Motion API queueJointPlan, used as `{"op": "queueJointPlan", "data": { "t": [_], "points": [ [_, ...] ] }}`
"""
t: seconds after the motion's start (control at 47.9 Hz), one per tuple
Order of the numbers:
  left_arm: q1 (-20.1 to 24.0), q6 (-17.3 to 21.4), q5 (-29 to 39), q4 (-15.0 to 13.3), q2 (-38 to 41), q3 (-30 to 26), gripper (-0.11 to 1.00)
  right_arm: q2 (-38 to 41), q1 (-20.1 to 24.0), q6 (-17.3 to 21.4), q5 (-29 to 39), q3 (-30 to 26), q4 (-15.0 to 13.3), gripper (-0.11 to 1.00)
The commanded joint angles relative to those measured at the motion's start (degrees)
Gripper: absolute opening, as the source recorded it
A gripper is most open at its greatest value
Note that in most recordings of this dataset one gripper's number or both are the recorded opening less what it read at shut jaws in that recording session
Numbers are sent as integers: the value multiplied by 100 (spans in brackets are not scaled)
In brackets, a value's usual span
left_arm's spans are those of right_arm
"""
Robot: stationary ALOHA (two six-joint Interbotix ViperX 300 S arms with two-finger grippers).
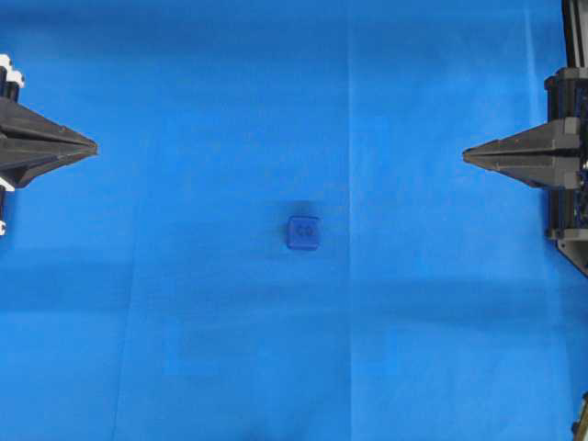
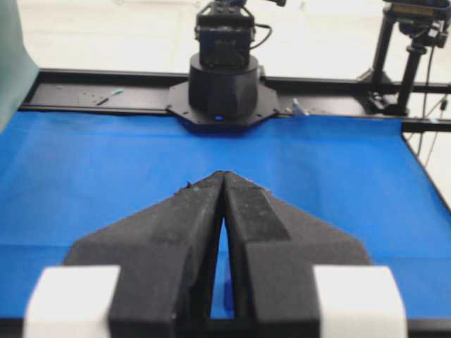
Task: Handover the blue block to the right arm after grasping it with the left arm, then place it in the designated position.
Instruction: 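Open both grippers wide at their start positions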
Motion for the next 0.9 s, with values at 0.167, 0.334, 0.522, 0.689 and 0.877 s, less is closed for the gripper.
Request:
{"op": "queueJointPlan", "data": {
  "t": [0.167,0.334,0.522,0.689,0.877],
  "points": [
    [18,18,-44,9,70,-97,15,44,-18,70,-79,-141,18,12],
    [18,35,-18,18,88,-97,65,70,-18,132,-105,-141,53,58],
    [18,-9,-18,18,88,-97,93,97,-70,132,-105,-141,53,96],
    [18,-9,-9,18,88,-97,93,97,-70,132,-105,-132,53,97],
    [18,-9,-53,18,97,-105,93,176,-70,132,-123,-132,53,97]
  ]
}}
